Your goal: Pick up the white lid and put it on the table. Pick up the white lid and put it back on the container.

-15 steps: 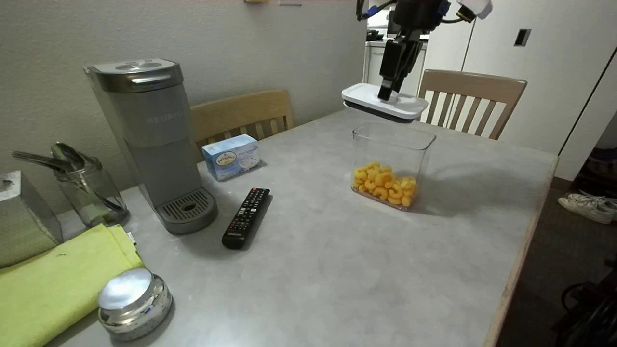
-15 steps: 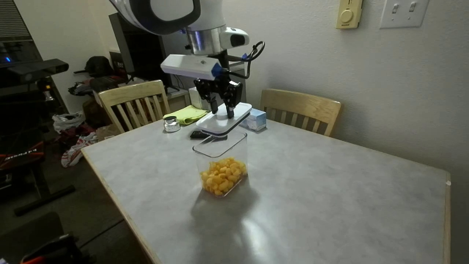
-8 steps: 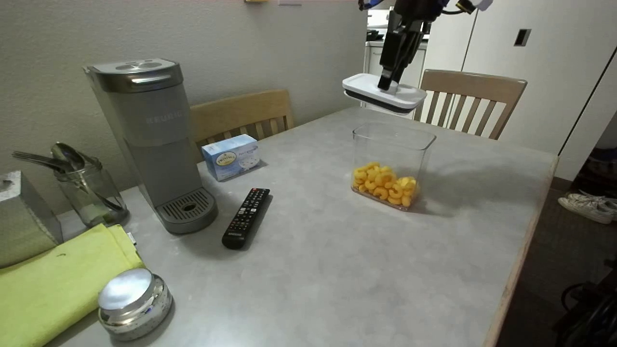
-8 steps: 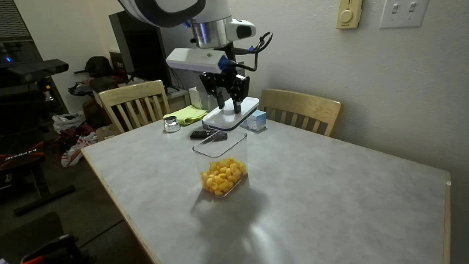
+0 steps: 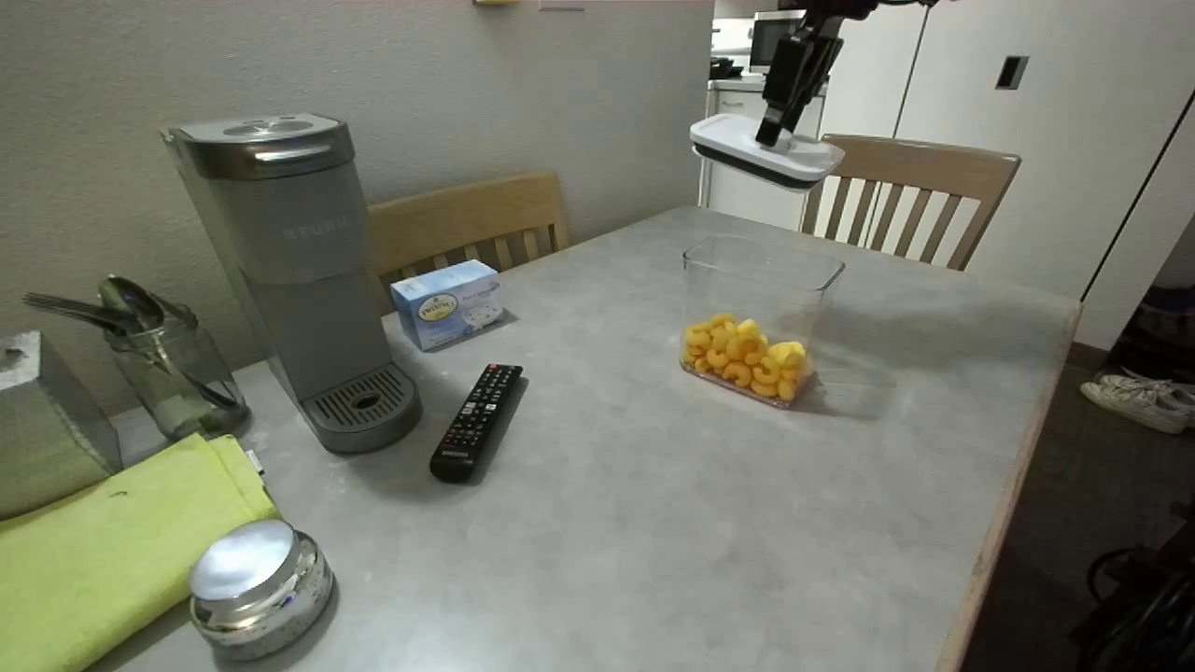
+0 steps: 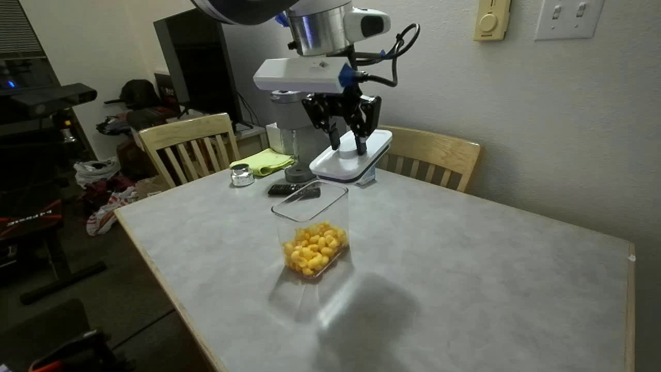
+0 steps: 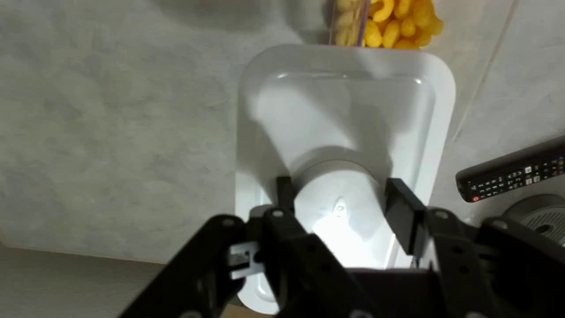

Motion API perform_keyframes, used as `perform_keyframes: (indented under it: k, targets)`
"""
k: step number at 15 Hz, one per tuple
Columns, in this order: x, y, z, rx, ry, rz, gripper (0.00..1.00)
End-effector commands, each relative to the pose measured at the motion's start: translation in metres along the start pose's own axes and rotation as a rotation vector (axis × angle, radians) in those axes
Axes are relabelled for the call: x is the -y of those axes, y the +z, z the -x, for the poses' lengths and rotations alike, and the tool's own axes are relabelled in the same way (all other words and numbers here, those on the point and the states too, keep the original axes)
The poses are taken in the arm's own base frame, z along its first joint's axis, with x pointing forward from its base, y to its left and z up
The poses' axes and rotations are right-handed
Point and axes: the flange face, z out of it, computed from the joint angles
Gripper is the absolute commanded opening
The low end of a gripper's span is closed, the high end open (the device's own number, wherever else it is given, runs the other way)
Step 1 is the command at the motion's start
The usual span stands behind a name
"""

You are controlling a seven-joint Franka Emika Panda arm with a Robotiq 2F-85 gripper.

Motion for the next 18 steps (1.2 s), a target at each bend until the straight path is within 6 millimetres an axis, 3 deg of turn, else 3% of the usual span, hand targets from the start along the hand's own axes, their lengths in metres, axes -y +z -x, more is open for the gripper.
perform_keyframes:
  k: [1, 10, 18]
  targets:
    - [-0.023, -0.001, 0.009, -0.056, -0.081, -0.002, 0.29]
    - [-0.056, 0.046, 0.035, -0.096, -0.192, 0.01, 0.29]
    - [-0.064, 0.108, 0.061, -0.046, -0.128, 0.059, 0.29]
